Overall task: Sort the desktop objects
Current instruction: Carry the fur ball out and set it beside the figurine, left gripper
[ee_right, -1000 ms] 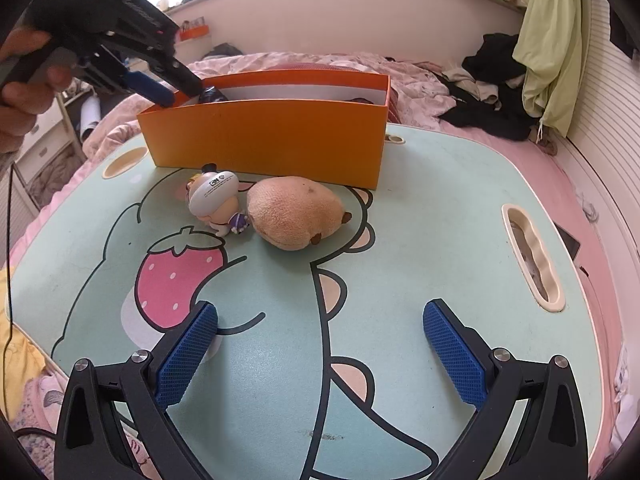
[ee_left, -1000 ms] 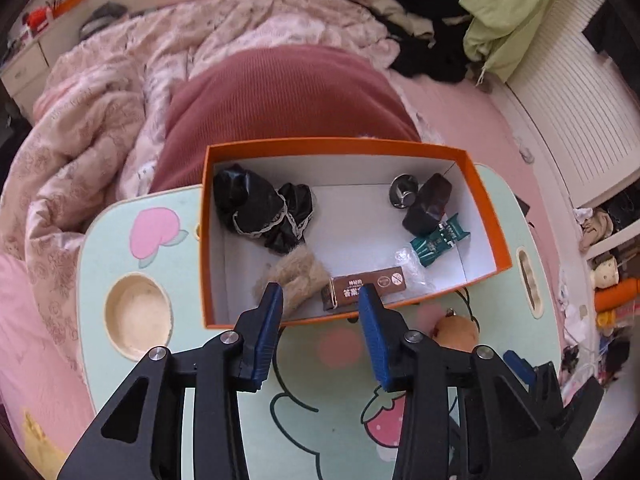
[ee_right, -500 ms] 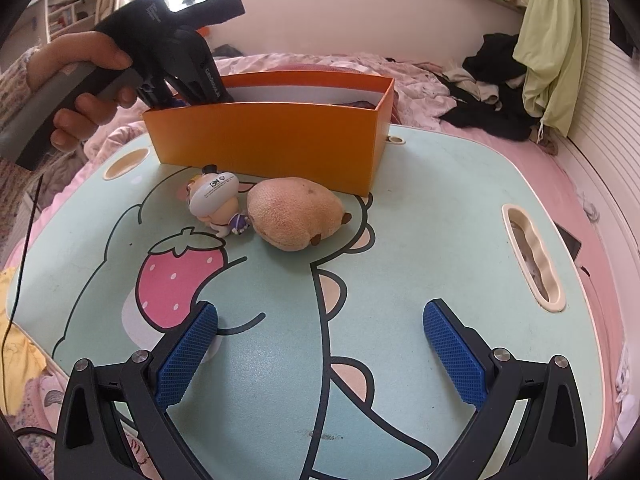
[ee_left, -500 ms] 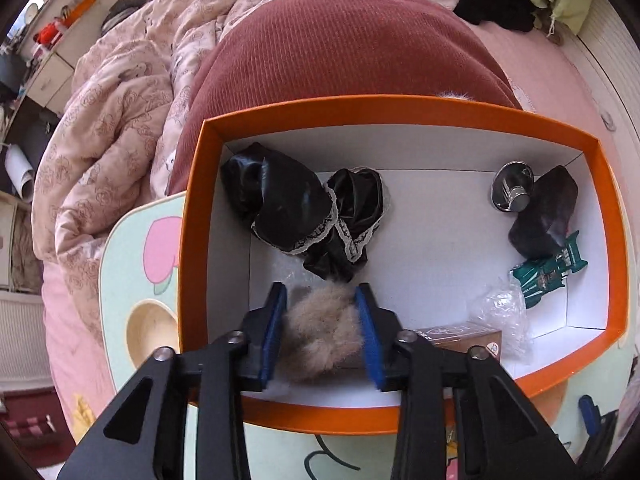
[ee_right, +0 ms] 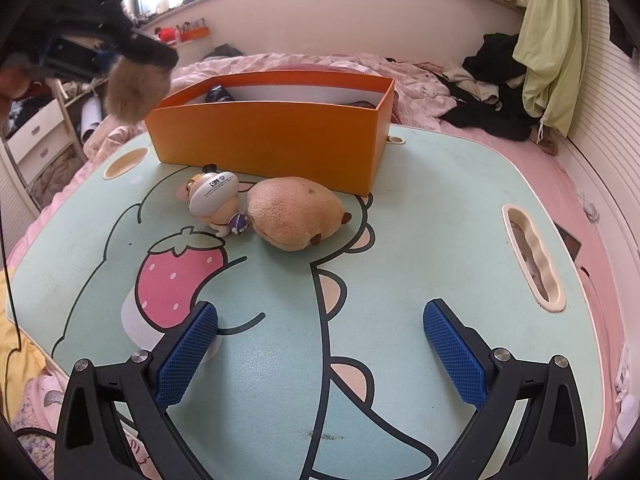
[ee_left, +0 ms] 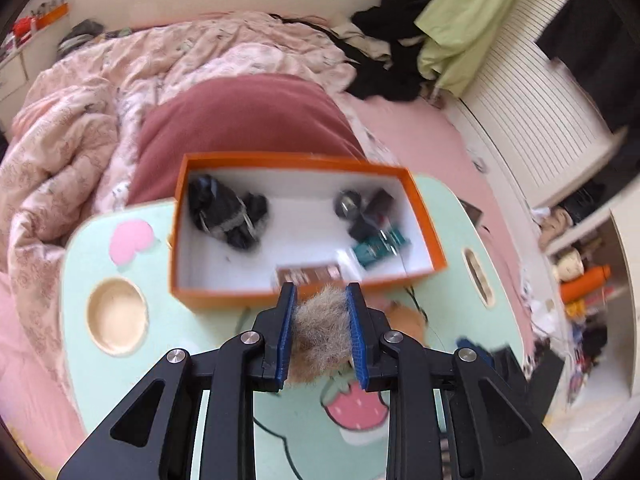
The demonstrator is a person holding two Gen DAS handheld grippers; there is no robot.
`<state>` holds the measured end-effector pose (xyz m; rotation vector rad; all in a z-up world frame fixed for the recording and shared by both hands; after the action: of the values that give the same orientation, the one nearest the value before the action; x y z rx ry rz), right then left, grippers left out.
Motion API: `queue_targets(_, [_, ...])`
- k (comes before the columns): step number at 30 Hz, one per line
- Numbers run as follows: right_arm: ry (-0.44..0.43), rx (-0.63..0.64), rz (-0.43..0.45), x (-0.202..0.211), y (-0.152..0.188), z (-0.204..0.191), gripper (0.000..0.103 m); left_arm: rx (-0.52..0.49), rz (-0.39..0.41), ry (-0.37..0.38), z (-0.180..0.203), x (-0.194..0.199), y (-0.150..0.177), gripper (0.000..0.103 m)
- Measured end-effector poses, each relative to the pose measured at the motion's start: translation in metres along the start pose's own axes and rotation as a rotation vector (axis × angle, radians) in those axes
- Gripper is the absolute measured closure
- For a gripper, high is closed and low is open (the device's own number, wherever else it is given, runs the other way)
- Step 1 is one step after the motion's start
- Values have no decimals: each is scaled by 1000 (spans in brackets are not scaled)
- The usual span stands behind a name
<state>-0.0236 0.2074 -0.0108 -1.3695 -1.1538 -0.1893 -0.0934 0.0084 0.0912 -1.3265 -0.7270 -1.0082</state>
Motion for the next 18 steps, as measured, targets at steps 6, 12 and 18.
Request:
queue_targets(6, [-1,-1,1,0,0,-1,0,35,-16,22,5,-35,38,70])
queue_targets(12, [-1,0,0,0,0,-1,0,120,159,-7,-15,-8,49,26])
queue_targets(18, [-2,0,0,-1,0,-2,0,6,181,-176,-13,-8,103,24])
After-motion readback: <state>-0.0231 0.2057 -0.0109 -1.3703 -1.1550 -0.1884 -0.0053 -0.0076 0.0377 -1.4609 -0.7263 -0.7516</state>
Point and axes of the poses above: each gripper's, at about its wrist camera, not at the fingertips, and x roughly against the way its jaws point, z to its right, y to its underside, the point moved 2 cm from there along -x, roughly the way its jaws point, and after that the axes turned 11 degrees about -y, right-handed, at the moved point
